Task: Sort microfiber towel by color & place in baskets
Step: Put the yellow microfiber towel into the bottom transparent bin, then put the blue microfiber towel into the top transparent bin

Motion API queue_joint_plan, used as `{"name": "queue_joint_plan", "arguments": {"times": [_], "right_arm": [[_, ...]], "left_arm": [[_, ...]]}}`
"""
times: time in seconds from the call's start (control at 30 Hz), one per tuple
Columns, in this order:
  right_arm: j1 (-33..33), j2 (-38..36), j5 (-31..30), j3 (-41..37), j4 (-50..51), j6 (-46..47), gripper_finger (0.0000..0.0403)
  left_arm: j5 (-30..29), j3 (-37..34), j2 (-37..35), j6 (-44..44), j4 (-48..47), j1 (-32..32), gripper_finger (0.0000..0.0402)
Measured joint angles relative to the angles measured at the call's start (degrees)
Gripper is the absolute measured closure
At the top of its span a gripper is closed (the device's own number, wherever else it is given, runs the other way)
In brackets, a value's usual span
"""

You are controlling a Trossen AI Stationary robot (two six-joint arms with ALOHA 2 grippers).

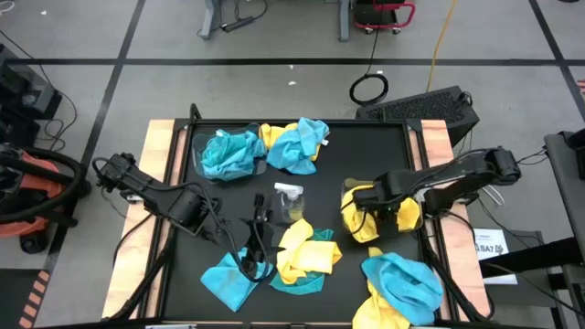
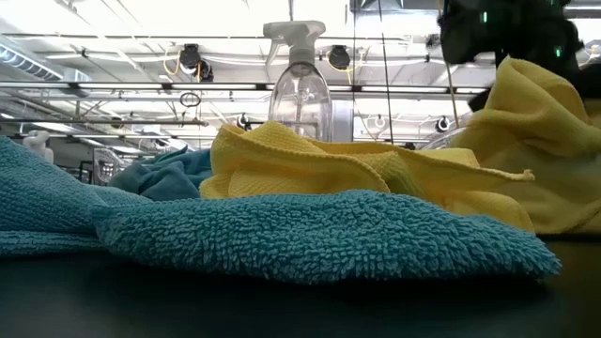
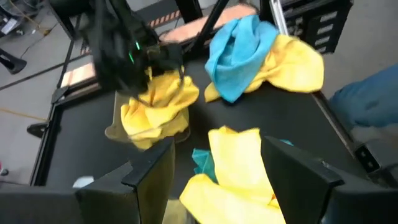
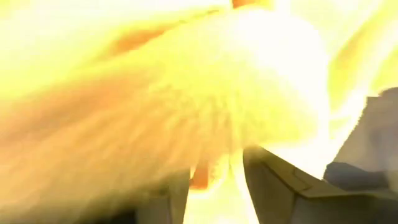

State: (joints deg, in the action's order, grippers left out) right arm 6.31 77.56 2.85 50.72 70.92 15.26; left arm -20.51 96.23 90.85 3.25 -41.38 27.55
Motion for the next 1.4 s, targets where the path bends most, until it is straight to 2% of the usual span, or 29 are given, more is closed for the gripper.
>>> {"name": "queue_joint_plan", "arguments": {"times": [0.2, 0.4, 0.6, 0.8, 0.9, 1.0, 1.17, 1.4], "right_arm": [[0.04, -5.81, 0.05, 6.44, 1.44, 1.29, 0.0212], [0.09, -9.26, -1.39, 13.14, 1.36, 1.33, 0.0195], [0.15, -10.29, -4.79, 19.07, 1.25, 0.09, 0.0195], [0.17, -10.31, -12.47, 22.72, -2.69, -4.15, 0.0195], [-0.01, -10.30, -17.59, 22.90, -7.02, -9.10, 0.0195], [-1.60, -9.84, -19.77, 22.92, -12.19, -15.35, 0.0195], [-7.03, -8.22, -18.69, 22.94, -19.69, -23.23, 0.0195], [-16.76, -3.34, -12.10, 22.92, -24.32, -31.42, 0.0195]], "left_arm": [[-1.55, 0.00, 0.00, -2.47, -3.30, -0.02, 0.0157], [-2.64, 0.00, 0.00, -3.43, -5.07, 0.00, 0.0157], [-11.38, 0.00, -0.24, -2.97, -9.65, -0.01, 0.0157], [-20.68, 0.02, -0.59, -2.97, -15.61, -0.22, 0.0157], [-22.64, 0.02, -0.61, -2.99, -18.13, -0.70, 0.0157], [-23.26, 0.02, -0.62, -2.97, -20.84, -1.65, 0.0157], [-23.50, 0.02, -0.66, -2.96, -24.08, -4.42, 0.0157], [-23.47, 0.02, -0.68, -2.44, -28.39, -10.01, 0.0157]]}}
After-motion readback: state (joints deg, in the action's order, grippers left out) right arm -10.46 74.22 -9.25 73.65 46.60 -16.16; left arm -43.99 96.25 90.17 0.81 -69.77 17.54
